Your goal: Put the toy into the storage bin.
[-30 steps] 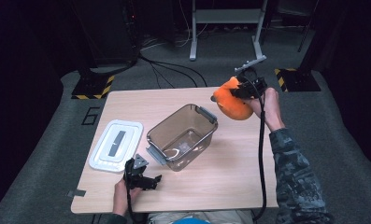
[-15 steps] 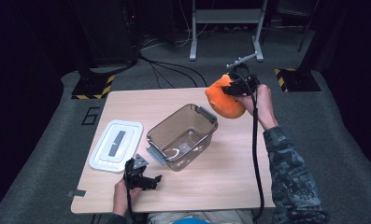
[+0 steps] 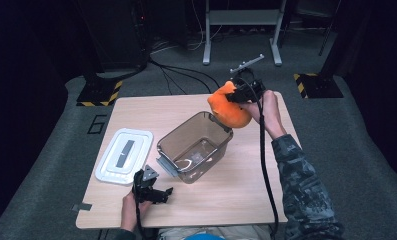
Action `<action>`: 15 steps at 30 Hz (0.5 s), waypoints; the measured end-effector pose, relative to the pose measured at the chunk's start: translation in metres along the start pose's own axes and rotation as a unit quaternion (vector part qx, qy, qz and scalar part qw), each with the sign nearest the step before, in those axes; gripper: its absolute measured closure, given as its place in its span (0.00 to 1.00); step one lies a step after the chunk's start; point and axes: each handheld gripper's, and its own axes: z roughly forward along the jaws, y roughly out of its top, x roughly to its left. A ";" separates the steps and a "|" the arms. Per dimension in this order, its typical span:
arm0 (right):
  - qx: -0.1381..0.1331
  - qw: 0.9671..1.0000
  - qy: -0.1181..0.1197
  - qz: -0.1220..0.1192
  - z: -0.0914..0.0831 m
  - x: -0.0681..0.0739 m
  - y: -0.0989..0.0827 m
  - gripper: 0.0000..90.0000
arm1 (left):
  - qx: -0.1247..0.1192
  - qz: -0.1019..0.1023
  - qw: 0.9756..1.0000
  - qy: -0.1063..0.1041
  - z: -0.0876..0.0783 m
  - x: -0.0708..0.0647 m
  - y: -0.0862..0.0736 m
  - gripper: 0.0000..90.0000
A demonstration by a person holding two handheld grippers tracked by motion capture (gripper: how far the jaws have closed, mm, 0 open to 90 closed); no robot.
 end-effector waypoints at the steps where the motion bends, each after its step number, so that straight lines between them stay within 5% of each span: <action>1: 0.005 1.000 0.003 0.006 0.001 0.003 0.001 0.79 | 0.000 0.000 1.000 0.000 0.000 0.000 0.000 0.00; 15: 0.015 0.999 0.037 -0.008 0.024 0.029 0.012 0.79 | 0.000 0.000 1.000 0.000 0.000 0.000 0.000 0.00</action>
